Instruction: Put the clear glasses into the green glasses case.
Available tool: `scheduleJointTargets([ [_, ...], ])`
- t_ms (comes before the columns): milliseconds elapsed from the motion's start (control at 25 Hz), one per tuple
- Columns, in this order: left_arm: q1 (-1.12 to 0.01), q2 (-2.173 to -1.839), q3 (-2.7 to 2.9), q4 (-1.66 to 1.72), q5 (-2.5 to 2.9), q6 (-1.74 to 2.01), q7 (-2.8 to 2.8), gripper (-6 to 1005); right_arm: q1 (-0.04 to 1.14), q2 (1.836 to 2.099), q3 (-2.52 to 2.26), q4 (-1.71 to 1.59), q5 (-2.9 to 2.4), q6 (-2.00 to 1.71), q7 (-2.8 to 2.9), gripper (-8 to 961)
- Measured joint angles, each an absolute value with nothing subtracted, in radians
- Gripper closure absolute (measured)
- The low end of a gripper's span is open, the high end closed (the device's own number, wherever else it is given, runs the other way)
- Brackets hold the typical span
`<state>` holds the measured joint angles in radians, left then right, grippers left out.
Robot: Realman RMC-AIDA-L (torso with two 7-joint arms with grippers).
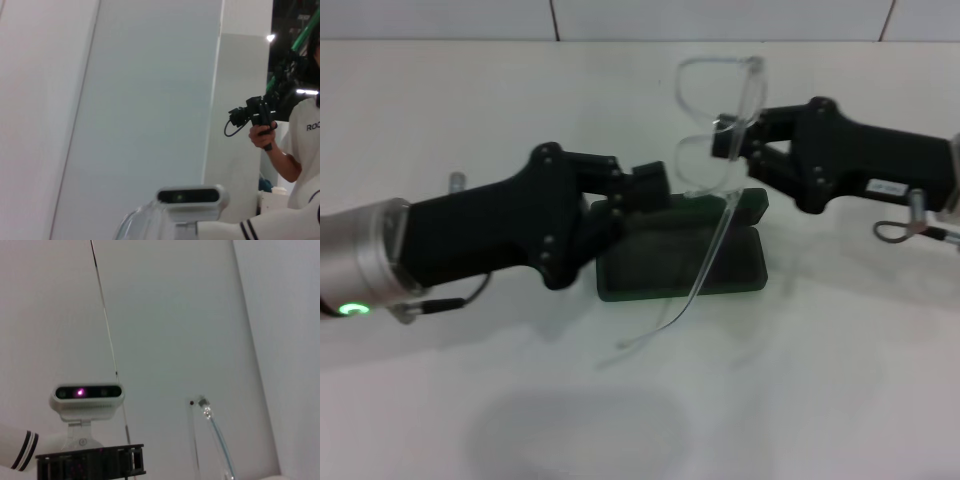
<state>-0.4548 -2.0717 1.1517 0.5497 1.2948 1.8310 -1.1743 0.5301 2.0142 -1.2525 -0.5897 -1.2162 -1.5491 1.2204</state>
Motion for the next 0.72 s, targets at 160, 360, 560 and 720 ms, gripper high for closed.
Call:
scheduleJointTargets([
  [160,-0.447,-2.038,1.131,0.551,1.282,1.831,-1.185,938,0.486,2.009,-1.202,-0.636,-1.219,-1.597,1.227,855],
  [360,-0.425,-2.008,1.026,0.549,1.306,1.817,-1.203,938,0.450,2.004,-1.143,-0.659,-1.219,-1.656,1.231,855],
  [560,-0.395,-1.987,0.974,0.545,1.344,1.794,-1.231,938,0.432,2.011,-1.034,-0.659,-1.212,-1.746,1.234,855],
  [720,-0.382,-1.998,0.973,0.543,1.387,1.793,-1.232,938,0.430,2.014,-0.949,-0.639,-1.126,-1.831,1.260,855],
])
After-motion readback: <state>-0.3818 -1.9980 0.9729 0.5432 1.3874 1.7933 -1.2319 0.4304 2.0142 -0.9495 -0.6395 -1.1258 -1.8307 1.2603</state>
